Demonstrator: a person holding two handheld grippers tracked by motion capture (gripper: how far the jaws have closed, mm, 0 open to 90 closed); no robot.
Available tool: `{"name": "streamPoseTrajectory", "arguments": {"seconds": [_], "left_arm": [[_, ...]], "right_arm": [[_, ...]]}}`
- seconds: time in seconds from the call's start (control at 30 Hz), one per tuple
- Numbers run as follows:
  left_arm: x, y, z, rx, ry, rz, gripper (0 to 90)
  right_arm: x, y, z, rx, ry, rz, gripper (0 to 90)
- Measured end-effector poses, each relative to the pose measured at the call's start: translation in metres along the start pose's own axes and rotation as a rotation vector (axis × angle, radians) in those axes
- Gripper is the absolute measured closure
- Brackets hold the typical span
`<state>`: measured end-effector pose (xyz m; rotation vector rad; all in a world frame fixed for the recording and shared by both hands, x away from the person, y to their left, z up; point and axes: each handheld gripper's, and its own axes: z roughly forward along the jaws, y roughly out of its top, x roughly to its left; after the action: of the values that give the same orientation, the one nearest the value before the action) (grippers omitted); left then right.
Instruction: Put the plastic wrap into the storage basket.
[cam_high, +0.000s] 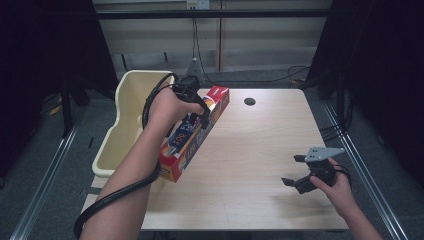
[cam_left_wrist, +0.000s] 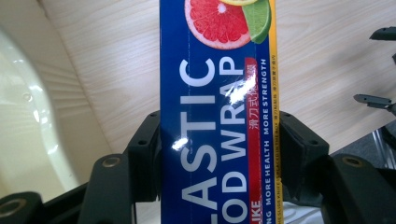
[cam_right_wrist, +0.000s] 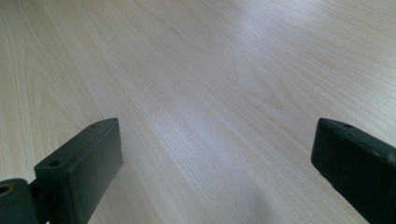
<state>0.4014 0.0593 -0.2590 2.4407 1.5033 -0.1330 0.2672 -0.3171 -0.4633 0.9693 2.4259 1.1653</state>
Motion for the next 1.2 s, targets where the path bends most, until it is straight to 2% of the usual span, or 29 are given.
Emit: {"name": "streamPoseTrajectory", "arguments": {"seconds": [0.3, 0.43, 0.5, 0.53, 0.7, 0.73, 0.83, 1.2], "left_arm": [[0.009, -0.004, -0.014, -0.001, -0.001, -0.018, 41.6], [0.013, -0.006, -0.021, -0.013, 0.003, -0.050, 41.6], [0.016, -0.007, -0.025, -0.015, 0.004, -0.046, 41.6], [0.018, -0.009, -0.029, -0.022, 0.000, -0.062, 41.6], [0.023, -0.011, -0.036, -0.020, 0.010, -0.059, 41.6], [0.023, -0.012, -0.037, -0.029, 0.004, -0.078, 41.6], [0.027, -0.013, -0.043, -0.025, 0.003, -0.070, 41.7], [0.038, -0.019, -0.059, -0.041, 0.017, -0.105, 41.6]], "right_arm": [[0.001, 0.000, 0.001, 0.004, 0.003, 0.000, 1.8], [0.001, 0.000, 0.001, 0.002, 0.003, -0.004, 1.8], [0.001, 0.000, 0.001, 0.003, 0.003, -0.004, 1.9], [0.001, 0.000, 0.001, 0.002, 0.002, -0.004, 1.8], [0.001, 0.000, 0.002, 0.003, 0.006, -0.005, 1.8], [0.001, 0.000, 0.002, 0.005, 0.008, -0.004, 1.9], [0.001, 0.000, 0.002, 0.008, 0.014, -0.002, 1.9], [0.001, 0.000, 0.002, 0.010, 0.007, -0.006, 1.9]]}}
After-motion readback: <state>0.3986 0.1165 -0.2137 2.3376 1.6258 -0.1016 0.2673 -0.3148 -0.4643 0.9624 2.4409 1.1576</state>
